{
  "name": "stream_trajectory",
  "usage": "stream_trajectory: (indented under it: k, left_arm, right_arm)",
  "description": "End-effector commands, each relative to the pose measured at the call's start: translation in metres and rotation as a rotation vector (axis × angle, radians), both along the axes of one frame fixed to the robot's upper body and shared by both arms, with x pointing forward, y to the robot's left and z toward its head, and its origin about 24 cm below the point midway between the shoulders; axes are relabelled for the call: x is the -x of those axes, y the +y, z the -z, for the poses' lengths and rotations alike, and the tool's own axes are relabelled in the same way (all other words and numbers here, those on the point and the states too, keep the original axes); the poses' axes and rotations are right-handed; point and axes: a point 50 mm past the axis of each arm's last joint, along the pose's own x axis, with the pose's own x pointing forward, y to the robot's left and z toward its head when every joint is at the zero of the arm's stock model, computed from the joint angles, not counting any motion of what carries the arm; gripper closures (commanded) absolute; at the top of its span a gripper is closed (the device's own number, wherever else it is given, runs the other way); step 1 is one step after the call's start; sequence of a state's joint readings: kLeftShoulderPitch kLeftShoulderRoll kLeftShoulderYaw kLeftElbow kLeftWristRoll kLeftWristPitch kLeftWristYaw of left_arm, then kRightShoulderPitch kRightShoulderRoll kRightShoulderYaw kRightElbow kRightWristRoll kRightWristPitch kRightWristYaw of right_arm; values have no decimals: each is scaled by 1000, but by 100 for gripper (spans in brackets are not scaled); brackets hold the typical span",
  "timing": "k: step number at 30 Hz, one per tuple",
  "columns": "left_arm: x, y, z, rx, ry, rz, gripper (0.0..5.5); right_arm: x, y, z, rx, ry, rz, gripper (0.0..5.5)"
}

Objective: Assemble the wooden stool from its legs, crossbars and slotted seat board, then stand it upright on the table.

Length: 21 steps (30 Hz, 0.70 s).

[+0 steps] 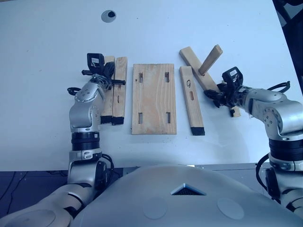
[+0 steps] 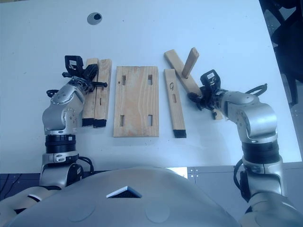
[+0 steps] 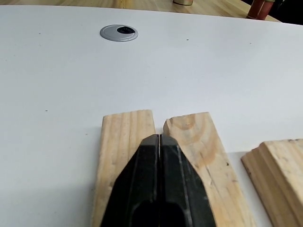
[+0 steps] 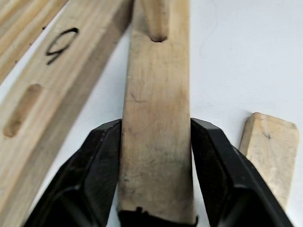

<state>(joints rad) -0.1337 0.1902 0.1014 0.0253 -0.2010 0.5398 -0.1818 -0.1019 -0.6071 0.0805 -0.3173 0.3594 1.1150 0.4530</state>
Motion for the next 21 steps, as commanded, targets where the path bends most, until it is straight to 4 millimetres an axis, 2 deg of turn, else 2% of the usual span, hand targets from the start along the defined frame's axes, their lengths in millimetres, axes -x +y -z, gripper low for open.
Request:
stream_trajectory:
  k: [1,5,7,10,14,19,21]
  left_arm:
    - [-2,7,-10,-26,-46,-19,550]
    - [-4,14,-25,38,-138,-21,550]
    - [-3,16,-35,125,-192,-8,533]
    - [-3,11,-53,269,-279,93,485]
    - [-1,-7,-84,478,-385,313,430]
    - [16,-21,-125,709,-458,694,348]
    - [19,-24,-138,793,-477,790,316]
  right_arm:
    - [-2,-2,1,27,-16,4,344]
    - [-14,-3,-11,-16,-79,44,344]
    - [-27,-6,-25,-50,-139,69,344]
    - [-42,-2,-57,-123,-252,-46,344]
    - [-52,5,-93,-316,-350,-266,344]
    - [-53,19,-114,-595,-289,-492,344]
    - [-50,21,-123,-663,-258,-565,344]
